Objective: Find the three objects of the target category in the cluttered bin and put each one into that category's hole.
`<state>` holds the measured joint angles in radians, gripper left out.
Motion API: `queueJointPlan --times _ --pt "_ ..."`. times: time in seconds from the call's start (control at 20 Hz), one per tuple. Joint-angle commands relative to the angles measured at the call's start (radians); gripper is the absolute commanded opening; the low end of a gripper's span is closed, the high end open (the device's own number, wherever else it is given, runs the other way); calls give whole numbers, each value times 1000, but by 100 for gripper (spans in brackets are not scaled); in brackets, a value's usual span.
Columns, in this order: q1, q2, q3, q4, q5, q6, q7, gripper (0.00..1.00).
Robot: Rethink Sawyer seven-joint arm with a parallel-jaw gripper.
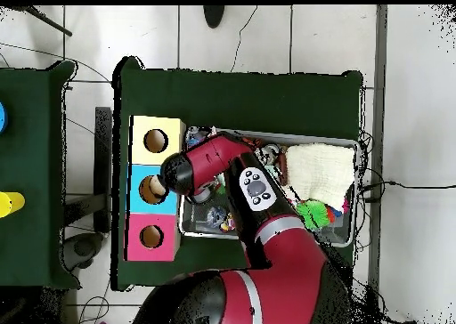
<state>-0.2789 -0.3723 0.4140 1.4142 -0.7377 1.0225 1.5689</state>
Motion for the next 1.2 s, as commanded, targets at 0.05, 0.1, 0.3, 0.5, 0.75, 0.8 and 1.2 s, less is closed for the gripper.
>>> queueJointPlan --times 0.05,0.1,0.3,0.5,0.75,0.8,1.2 --pt "-5 -12 56 10 19 -41 -88 100" --pt "3 -15 49 4 18 -24 -94 100" --pt "9 -38 38 11 15 0 -101 100" --pt "24 -69 23 10 17 67 -120 100" --pt "43 -77 -2 -14 -8 149 -159 100" --pt "46 -75 -5 -23 -12 165 -165 100" --pt "69 -65 -29 -48 -60 247 -193 100"
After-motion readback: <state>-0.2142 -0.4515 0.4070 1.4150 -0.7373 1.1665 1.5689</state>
